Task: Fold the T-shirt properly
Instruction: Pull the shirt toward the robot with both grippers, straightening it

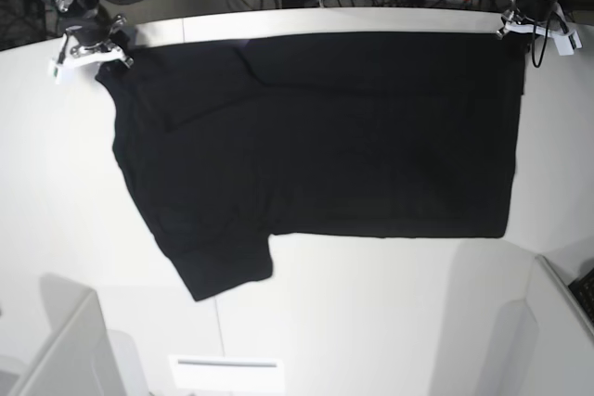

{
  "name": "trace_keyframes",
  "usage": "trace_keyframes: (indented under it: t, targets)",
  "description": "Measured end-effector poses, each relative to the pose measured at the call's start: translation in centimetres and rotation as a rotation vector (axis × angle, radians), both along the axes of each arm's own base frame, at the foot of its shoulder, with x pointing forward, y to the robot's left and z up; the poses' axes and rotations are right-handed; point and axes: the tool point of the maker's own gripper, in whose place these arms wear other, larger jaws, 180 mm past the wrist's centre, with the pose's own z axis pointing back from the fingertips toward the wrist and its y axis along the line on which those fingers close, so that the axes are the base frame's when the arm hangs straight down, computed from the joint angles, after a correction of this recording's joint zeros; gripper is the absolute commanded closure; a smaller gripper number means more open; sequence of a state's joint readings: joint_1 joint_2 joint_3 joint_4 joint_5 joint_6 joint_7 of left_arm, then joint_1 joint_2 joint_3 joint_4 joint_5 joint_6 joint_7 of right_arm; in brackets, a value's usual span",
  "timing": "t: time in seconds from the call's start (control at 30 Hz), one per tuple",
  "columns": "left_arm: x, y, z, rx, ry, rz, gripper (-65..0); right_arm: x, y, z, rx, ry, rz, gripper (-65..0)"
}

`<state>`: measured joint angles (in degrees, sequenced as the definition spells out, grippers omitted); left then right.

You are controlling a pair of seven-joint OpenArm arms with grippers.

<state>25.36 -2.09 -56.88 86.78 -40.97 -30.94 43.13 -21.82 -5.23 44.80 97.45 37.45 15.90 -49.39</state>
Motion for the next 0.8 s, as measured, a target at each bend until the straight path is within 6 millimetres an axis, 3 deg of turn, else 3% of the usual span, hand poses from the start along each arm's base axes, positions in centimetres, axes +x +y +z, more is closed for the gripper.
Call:
trace_keyframes:
  t: [0.3, 0.8]
  targets:
    - [-1.1, -0.1, 0.0, 0.008, 0.027, -0.006, 0.0, -2.0, -0.3, -0.4, -0.007, 0.039, -0.009, 0.0]
    - [-2.1, -0.1, -0.1, 0.009, 0.043, -0.008, 0.0, -3.0, -0.3, -0.6, -0.005, 0.05, -0.012, 0.0]
